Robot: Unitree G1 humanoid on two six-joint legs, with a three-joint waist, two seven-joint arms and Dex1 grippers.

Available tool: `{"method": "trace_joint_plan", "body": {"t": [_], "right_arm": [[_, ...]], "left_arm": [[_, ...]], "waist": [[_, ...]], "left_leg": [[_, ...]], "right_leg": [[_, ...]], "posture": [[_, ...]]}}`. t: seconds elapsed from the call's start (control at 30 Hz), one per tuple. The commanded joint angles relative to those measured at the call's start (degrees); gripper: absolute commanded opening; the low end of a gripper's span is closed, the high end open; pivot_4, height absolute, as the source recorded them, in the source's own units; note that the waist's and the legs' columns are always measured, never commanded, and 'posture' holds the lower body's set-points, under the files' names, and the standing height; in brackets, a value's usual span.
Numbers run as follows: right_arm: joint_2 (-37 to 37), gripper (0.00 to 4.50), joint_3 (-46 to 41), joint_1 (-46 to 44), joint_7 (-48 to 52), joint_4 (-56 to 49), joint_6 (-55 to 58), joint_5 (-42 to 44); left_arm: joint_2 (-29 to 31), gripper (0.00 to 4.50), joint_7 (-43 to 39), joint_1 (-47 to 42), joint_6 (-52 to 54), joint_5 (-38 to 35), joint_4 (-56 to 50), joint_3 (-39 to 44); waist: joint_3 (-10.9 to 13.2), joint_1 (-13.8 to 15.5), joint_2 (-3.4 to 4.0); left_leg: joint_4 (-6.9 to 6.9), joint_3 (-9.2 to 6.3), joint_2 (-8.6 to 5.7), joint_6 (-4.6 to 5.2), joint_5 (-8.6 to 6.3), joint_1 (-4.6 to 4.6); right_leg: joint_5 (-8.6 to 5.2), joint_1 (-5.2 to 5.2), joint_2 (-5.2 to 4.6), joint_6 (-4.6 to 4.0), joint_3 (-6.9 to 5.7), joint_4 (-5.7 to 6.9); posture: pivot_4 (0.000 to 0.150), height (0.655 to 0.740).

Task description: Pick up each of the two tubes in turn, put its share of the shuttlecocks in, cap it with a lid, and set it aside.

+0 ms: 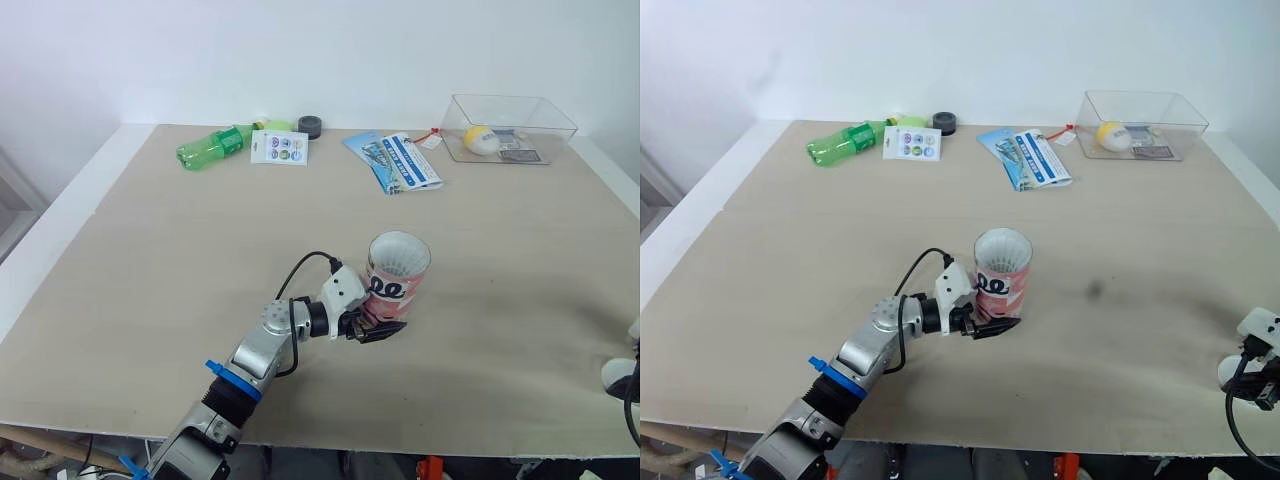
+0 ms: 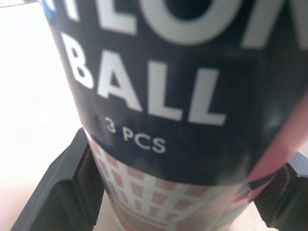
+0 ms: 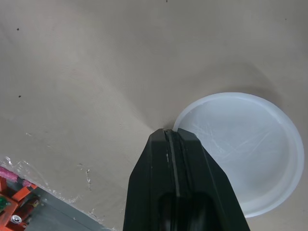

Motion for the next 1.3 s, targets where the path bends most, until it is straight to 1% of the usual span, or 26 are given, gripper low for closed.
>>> {"method": "trace_joint_plan", "body": {"t": [0.03,0.13,0.3,0.47,0.57,0.63,0.7,0.9,1.0,1.07,1.17,1.3], "right_arm": [[1.34,0.05,1.11,0.20,-0.48,1.22,-0.23,-0.40],[1.84,0.05,0.90,-0.96,-0.45,1.16,-0.07,0.25],[2.32,0.05,0.34,-3.44,0.17,1.09,0.80,1.50],[1.57,0.05,1.21,-4.62,0.59,0.63,-2.53,0.41],[1.24,0.05,1.17,-5.65,0.96,-2.06,-5.89,0.41],[1.20,0.05,1.19,-7.28,1.09,-4.41,-7.85,0.87],[1.21,0.05,1.35,-8.83,1.20,-6.23,-8.27,1.36],[-0.12,0.05,0.82,-13.11,4.59,-15.40,-8.63,4.63],[-2.24,0.05,2.50,-18.59,6.18,-19.93,-10.30,5.39],[-3.21,0.05,5.47,-25.37,7.83,-23.12,-11.68,6.90],[-2.81,0.05,10.31,-34.08,9.52,-24.94,-11.98,7.65],[1.99,0.05,23.24,-56.91,15.82,-25.46,-19.01,6.04]], "left_arm": [[-0.59,3.64,-0.66,-0.29,-3.62,-0.63,0.77,1.06],[-0.62,3.64,-1.02,-0.41,-5.46,-1.08,2.85,2.04],[0.23,3.64,-1.59,-0.64,-7.84,0.55,4.33,1.36],[0.76,3.64,-2.15,-1.54,-9.24,1.96,4.99,0.46],[0.56,3.64,-2.40,-1.97,-9.25,2.05,5.33,0.31],[0.49,3.64,-2.67,-2.23,-9.23,2.21,5.38,0.10],[0.47,3.64,-2.88,-2.43,-9.31,2.40,5.46,-0.07],[0.31,3.64,-3.59,-3.57,-9.31,2.40,6.77,0.44],[0.27,3.64,-4.10,-4.69,-9.14,2.08,8.56,0.84],[0.09,3.64,-4.86,-5.44,-7.64,1.31,10.05,1.32],[0.14,3.64,-6.16,-6.52,-6.66,1.14,12.05,1.48],[0.06,3.64,-7.69,-8.46,-5.73,1.03,15.72,1.88]], "waist": [[-0.02,0.00,-0.06],[-0.04,0.01,-0.15],[-0.05,-0.25,-0.20],[-0.04,-0.51,-0.22],[-0.04,-0.76,-0.20],[-0.07,-0.97,-0.02],[-0.09,-0.99,0.18],[-0.13,-0.90,0.32],[-0.12,-0.88,0.43],[-0.14,-1.06,0.51],[-0.16,-1.16,0.59],[-0.21,-1.40,0.70]], "left_leg": [[0.00,0.00,0.00,0.00,0.00,0.00],[0.00,0.00,0.01,0.00,0.00,0.00],[0.01,0.01,0.02,0.00,0.00,0.01],[0.02,0.03,0.03,0.00,0.00,0.05],[0.02,0.04,0.04,0.00,0.00,0.06],[0.02,0.06,0.04,0.00,0.00,0.05],[0.00,0.07,0.02,0.00,0.00,0.05],[-0.09,0.00,0.00,0.00,0.00,-0.01],[-0.10,0.01,0.00,-0.01,0.00,-0.01],[-0.10,0.01,0.01,-0.01,0.00,0.00],[-0.09,0.04,0.02,-0.01,0.00,0.02],[-0.13,0.08,0.02,-0.03,0.00,0.00]], "right_leg": [[0.00,0.00,0.00,0.00,-0.01,0.00],[0.00,0.00,0.00,0.00,-0.01,0.00],[0.03,0.00,0.00,-0.01,0.00,0.00],[0.06,0.00,0.01,-0.03,0.00,0.00],[0.07,0.00,0.00,-0.03,0.00,0.00],[0.07,-0.01,0.00,-0.02,0.02,0.00],[0.07,-0.02,-0.01,-0.01,0.04,0.01],[-0.01,-0.04,0.01,0.04,0.02,0.00],[0.00,-0.06,0.01,0.04,0.03,0.01],[0.00,-0.06,0.01,0.03,0.03,0.01],[0.04,-0.10,-0.01,0.00,0.01,0.01],[0.03,-0.15,-0.06,-0.02,-0.03,-0.01]], "posture": [[0.150,0.7400],[0.150,0.7400],[0.150,0.7400],[0.150,0.7400],[0.150,0.7400],[0.150,0.7400],[0.150,0.7400],[0.150,0.7400],[0.150,0.7400],[0.150,0.7400],[0.150,0.7400],[0.150,0.7400]]}}
